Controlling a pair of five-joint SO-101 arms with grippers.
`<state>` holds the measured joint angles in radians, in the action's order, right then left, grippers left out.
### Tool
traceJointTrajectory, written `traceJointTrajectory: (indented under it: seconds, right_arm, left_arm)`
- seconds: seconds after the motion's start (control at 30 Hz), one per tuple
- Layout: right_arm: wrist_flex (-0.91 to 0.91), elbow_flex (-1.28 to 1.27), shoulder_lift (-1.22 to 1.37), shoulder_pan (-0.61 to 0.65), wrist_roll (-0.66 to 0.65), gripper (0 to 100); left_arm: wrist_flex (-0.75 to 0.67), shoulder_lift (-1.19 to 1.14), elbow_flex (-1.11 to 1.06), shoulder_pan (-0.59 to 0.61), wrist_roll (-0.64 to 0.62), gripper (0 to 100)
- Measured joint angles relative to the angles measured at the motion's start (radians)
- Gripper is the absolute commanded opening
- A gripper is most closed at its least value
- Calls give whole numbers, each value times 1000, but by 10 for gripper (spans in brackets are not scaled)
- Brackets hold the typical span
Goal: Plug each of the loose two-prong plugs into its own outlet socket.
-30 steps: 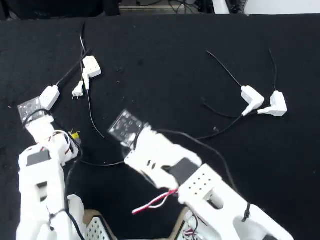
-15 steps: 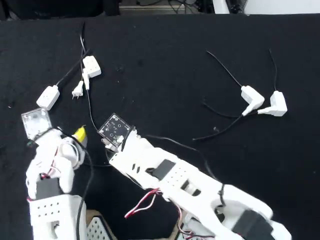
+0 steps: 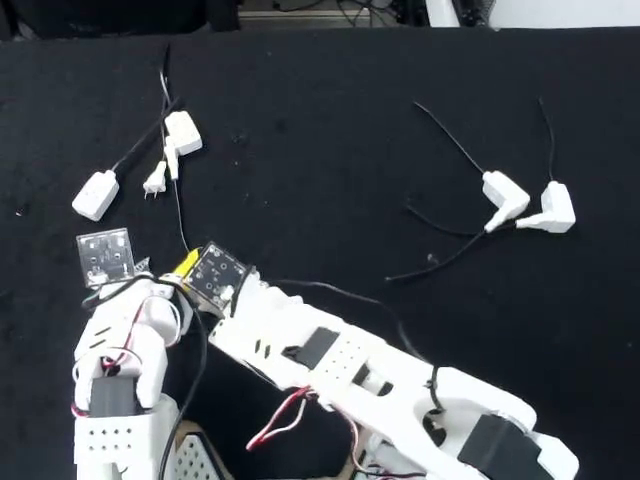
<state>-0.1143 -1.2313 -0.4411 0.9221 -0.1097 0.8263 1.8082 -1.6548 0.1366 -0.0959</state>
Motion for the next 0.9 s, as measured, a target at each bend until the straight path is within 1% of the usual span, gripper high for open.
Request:
traceJointTrajectory:
  seconds: [0.07,0.13,0.2,0.33,0.47,0.53,0.9]
  right_arm:
    - [0,0,0,5,0,11]
    - [0,0,0,5,0,11]
    - [-5,0,0,6,-2,10]
    - [-66,0,-20,6,-2,10]
    - [-190,-2,-141,6,-2,10]
    - [-224,-25,-203,5,-2,10]
    - [-233,-137,-440,-5,-2,11]
  left_arm:
    - [6,0,0,-41,34,245]
    - [21,0,-12,-77,95,245]
    - [21,3,-14,-89,130,245]
    - [21,2,-14,-91,146,245]
    - [21,2,-14,-77,144,245]
    - [21,5,-14,-74,146,245]
    - [14,12,-14,-72,146,245]
